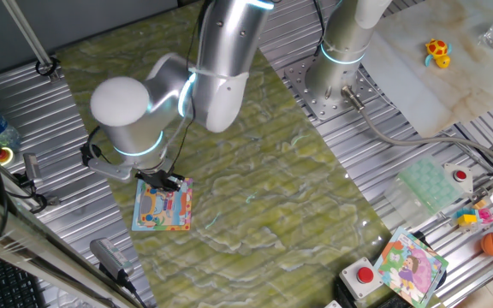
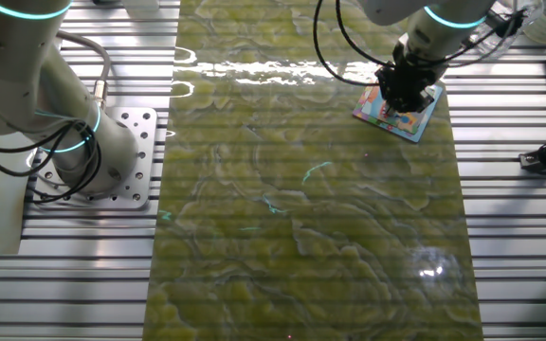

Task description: Assemble one piece of a puzzle

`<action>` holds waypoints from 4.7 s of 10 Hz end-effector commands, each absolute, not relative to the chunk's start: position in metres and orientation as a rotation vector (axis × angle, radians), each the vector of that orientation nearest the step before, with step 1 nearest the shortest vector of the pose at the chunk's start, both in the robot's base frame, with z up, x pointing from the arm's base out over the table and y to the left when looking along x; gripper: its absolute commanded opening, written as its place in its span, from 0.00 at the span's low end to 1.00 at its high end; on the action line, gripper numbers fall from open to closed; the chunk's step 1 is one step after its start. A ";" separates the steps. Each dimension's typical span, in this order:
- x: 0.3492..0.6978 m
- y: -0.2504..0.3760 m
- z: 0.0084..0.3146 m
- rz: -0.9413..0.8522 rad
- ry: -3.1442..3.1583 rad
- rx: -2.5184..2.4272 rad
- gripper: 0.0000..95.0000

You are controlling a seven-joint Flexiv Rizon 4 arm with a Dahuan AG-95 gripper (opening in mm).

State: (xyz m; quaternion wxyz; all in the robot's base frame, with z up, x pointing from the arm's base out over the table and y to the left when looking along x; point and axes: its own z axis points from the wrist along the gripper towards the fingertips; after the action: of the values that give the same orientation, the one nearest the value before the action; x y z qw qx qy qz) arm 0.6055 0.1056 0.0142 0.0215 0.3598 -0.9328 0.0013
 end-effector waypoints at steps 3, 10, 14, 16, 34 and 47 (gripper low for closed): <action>0.615 0.112 0.008 0.000 -2.904 1.115 0.00; 0.620 0.111 -0.005 -0.010 -2.905 1.130 0.00; 0.626 0.117 -0.009 -0.006 -2.896 1.123 0.00; 0.626 0.116 -0.005 0.008 -2.884 1.140 0.00; 0.622 0.061 0.029 -0.043 -2.785 1.397 0.80; 0.620 0.070 0.007 -0.029 -2.860 1.307 0.80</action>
State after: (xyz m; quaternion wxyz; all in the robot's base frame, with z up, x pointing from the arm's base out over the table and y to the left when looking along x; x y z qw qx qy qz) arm 0.6193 0.0702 0.0059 -0.0018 0.4143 -0.9101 -0.0086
